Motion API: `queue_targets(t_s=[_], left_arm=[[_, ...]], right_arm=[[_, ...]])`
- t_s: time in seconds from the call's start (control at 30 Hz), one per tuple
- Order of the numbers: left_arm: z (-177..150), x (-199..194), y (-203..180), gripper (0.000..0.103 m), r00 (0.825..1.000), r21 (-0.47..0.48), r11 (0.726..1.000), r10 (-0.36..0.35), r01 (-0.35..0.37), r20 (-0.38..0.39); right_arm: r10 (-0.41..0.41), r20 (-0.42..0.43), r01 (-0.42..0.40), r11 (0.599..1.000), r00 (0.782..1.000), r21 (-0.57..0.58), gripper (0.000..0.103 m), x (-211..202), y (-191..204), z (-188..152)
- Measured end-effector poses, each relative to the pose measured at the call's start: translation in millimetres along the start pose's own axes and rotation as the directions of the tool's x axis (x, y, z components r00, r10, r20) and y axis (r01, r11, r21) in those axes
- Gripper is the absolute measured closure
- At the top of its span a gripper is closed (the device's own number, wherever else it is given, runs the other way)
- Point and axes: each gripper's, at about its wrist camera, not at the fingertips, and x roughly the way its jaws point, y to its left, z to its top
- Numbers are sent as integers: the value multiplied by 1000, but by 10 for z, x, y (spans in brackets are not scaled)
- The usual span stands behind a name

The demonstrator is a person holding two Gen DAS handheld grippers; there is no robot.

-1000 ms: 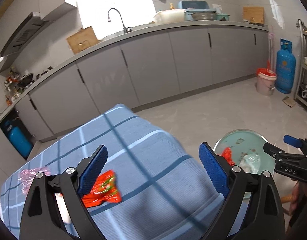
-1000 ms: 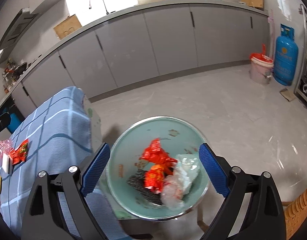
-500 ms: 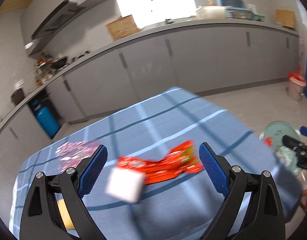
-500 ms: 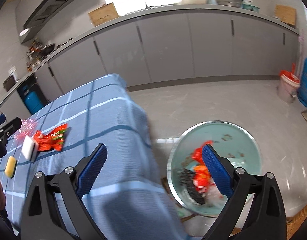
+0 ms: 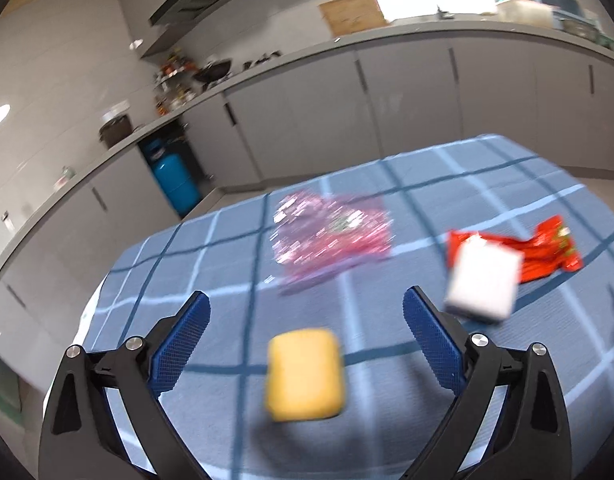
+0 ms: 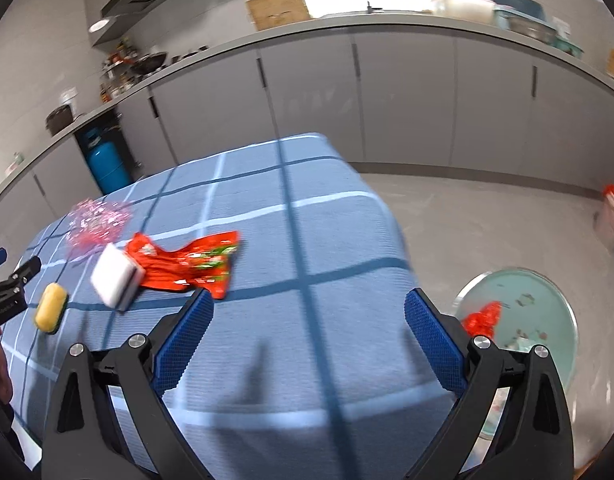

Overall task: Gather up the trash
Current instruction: 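Move both tools back over the yellow sponge and white sponge, then grasp the yellow sponge with the left tool while the right tool grasps the white sponge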

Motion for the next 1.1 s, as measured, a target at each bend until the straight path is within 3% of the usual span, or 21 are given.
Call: queue_targets(t_s=[0.13,0.4,0.67,0.87,1.0,1.1], left_arm=[[-136,128,162,7,999,-19,1000,12,-13,-52],[-257,387,272,7,989,-88,996,-44,32,-139],[-368,614,333,7,973,-143,987,-108,79,-206],[-396,659,307,9,970,-143,985,-122,93,-209],[-371,656,266,52,957,-146,974,-203,175,-207],[-360,625,216,55,962,-116,980,-184,163,-200]], right_arm=[[33,-12,-34,998,999,-48,8,86,291,29],[85,-30,-88,984,996,-152,7,253,853,82],[103,-55,-112,977,993,-184,7,363,1045,36],[104,-57,-113,974,993,-196,6,383,1094,51],[108,-56,-118,970,993,-214,5,418,1180,75],[117,-54,-126,964,992,-236,5,436,1292,87]])
